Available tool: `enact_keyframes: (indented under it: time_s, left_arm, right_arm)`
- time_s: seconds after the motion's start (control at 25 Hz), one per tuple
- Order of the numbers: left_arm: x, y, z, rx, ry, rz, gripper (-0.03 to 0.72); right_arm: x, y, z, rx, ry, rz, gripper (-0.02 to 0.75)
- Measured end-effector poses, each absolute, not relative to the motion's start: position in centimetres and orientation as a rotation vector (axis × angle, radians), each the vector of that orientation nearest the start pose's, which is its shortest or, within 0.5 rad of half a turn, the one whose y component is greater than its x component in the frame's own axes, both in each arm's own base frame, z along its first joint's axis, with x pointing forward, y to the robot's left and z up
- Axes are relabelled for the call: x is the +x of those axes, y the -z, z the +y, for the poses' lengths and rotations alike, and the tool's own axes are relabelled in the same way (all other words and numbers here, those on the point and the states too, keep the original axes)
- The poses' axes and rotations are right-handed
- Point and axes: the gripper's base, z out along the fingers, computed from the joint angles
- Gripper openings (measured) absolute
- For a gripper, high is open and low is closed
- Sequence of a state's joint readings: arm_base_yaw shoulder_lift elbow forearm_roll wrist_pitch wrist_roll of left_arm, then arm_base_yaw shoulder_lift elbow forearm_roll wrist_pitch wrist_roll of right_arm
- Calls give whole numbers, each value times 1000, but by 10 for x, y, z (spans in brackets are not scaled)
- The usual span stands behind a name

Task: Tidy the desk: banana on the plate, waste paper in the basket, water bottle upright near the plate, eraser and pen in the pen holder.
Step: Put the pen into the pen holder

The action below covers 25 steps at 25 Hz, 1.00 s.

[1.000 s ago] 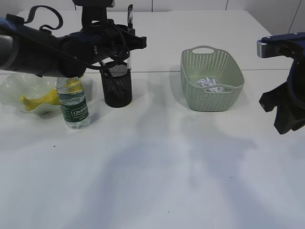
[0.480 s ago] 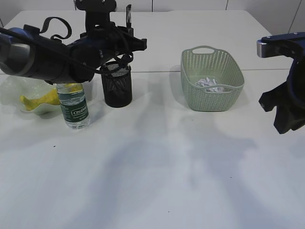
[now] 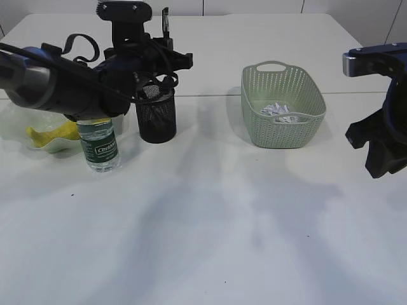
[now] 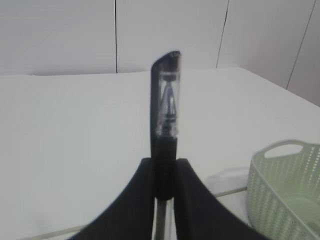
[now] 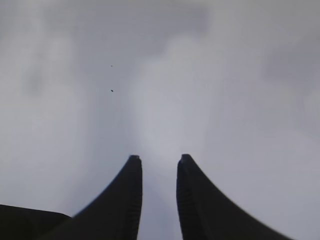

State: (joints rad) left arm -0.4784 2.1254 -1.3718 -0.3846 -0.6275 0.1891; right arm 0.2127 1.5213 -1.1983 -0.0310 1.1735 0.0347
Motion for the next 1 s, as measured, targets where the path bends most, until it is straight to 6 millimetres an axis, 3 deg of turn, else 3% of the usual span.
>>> enact_keyframes:
  time_s: [0.64, 1.0]
  left_arm:
    - [439, -188, -203, 128, 246, 1630, 46]
    - [441, -172, -204, 133, 235, 1661, 46]
  right_arm:
    - [282, -280, 58, -279, 13, 2965, 179]
    - [282, -280, 58, -278, 11, 2965, 179]
